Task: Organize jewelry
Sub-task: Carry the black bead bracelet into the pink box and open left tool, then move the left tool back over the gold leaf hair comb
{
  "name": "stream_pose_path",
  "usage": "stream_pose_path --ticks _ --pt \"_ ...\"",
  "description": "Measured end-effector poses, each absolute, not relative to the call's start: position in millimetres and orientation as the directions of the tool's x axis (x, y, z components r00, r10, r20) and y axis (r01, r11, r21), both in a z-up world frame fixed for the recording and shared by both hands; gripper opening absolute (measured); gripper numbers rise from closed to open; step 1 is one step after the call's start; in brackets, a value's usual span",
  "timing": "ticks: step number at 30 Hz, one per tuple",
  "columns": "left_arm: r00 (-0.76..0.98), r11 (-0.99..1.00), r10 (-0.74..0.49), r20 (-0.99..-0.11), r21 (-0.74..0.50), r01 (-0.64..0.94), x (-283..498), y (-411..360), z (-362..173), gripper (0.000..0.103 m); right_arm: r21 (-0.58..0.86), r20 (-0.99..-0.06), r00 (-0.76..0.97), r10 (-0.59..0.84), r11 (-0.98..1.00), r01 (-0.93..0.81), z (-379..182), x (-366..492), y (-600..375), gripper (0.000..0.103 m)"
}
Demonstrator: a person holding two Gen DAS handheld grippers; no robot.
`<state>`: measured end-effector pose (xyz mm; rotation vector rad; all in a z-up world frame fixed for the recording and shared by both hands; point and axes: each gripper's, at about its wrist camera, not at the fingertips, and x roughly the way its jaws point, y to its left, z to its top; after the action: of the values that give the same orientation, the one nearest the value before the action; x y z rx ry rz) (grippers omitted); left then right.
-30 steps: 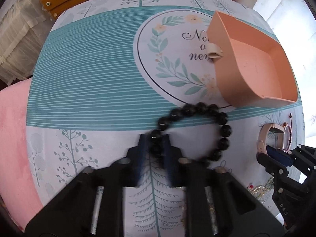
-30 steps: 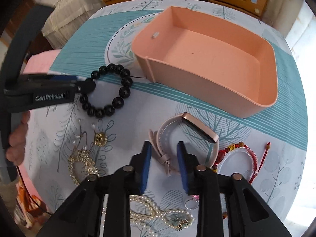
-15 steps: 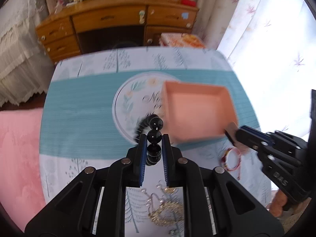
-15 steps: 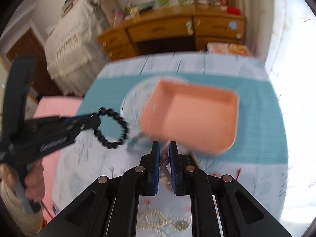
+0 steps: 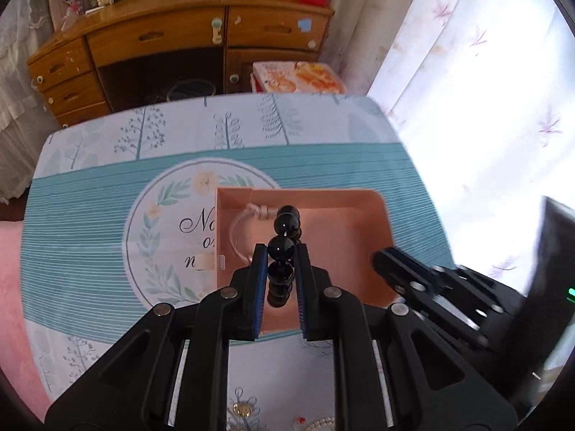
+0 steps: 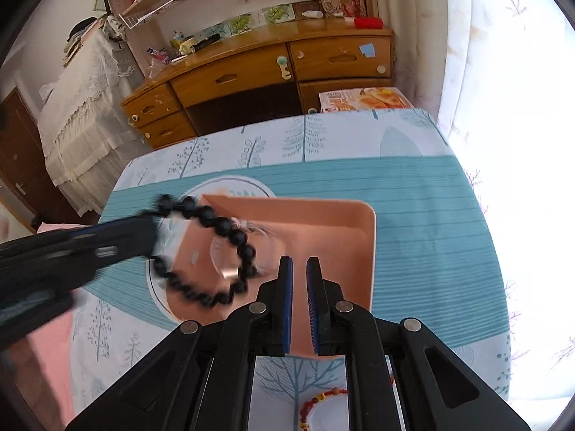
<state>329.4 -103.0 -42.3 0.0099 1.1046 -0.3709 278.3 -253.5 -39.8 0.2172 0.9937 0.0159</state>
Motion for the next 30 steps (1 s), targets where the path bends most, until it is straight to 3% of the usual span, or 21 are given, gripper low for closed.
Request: stream_pose_path --ticks 5,9,17,22,26,30 --pt "0.318 0.944 -0.216 -0.923 -0.114 0.309 337.2 -105.6 -85.5 0.015 0.193 -0.831 0.541 0.126 0.979 0.069 -58.3 267.6 -261.4 0.008" --pt "0.248 0.942 -0.21 -0.946 -0.128 0.31 335.2 -101.2 -100.2 0.034 0.18 -0.846 0.518 0.128 0.982 0.051 -67.9 257.2 -263.6 0.008" --pt "0.414 0.943 -0.206 -0.887 -0.067 0.325 296.4 -84.2 -64.4 0.034 0.217 -0.854 0.493 0.167 0.975 0.045 -75.0 226.9 -263.9 0.012" --pt "0.454 0.929 -0.246 -0.857 -0.074 0.363 265.6 -73.9 -42.3 0.034 0.228 -0.837 0.519 0.174 0.973 0.041 -63.3 206.0 -260.3 0.032" --pt "0.439 0.904 -0.346 -0.829 -0.169 0.393 243.8 -64.4 -28.6 0.034 0.222 -0.828 0.534 0.167 0.974 0.04 -54.8 189.0 -257.1 0.032" --pt "0.468 0.913 -0.317 -0.825 -0.131 0.387 221.0 -62.0 -18.9 0.034 0.205 -0.824 0.545 0.152 0.978 0.036 -47.1 172.8 -254.7 0.032"
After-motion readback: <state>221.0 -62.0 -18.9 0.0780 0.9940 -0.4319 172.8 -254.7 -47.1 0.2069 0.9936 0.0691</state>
